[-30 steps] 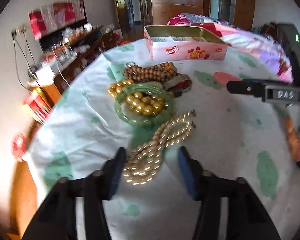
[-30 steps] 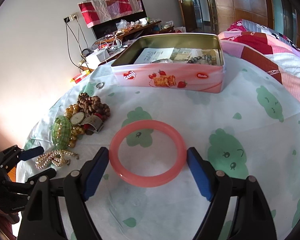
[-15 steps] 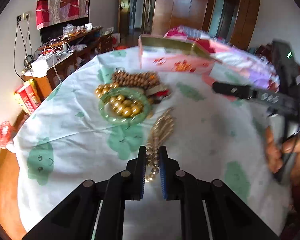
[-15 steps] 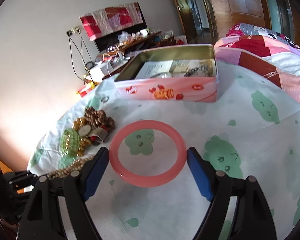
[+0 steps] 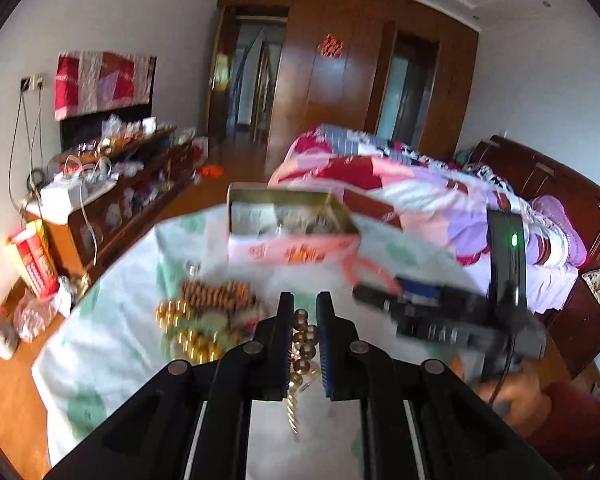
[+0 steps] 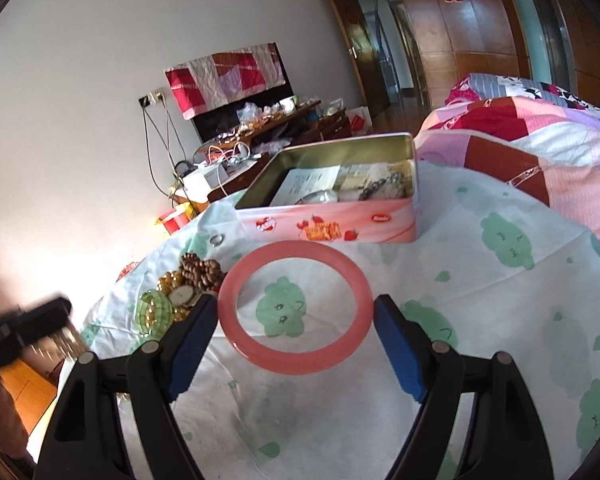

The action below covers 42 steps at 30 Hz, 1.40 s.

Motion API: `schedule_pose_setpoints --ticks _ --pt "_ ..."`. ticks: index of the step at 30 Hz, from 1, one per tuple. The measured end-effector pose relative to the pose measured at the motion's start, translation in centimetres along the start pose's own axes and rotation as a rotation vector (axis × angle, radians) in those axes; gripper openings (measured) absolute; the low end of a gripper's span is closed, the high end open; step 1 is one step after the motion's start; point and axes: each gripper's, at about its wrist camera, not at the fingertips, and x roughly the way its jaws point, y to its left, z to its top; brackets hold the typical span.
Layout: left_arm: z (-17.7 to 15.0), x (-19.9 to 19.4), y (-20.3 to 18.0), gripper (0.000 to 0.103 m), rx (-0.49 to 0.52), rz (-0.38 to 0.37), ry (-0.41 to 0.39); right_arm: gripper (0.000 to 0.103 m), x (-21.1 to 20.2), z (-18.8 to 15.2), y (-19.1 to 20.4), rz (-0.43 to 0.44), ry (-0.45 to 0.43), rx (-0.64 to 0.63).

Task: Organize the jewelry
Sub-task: 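Grasp the pink bangle with the right tool while the left tool carries pearls to the tin, then open both tools to drop the pearls and pink bangle into the tin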

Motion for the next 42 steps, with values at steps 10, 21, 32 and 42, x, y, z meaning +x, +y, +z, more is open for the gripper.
schedule_pose_setpoints --ticks 10,21,32,42 --pt "6.9 4.3 -0.2 0.011 0.005 -0.019 -0.121 0.082 -0.9 4.6 -0.6 -0.039 -0.066 -0.026" --pt "10.7 13.6 2.1 0.011 -0.087 0.046 -0.17 0.082 6.3 10.6 -3.9 -0.14 -0.076 0.002" --pt "6.7 20.6 4.6 0.012 -0.132 0.174 0.003 0.083 11.1 9.9 -4.3 -0.192 -0.005 -0.05" --pt "7.2 19.4 4.6 0.073 -0.217 0.188 -0.067 0.095 8.9 9.4 -3.8 -0.217 -0.116 -0.053"
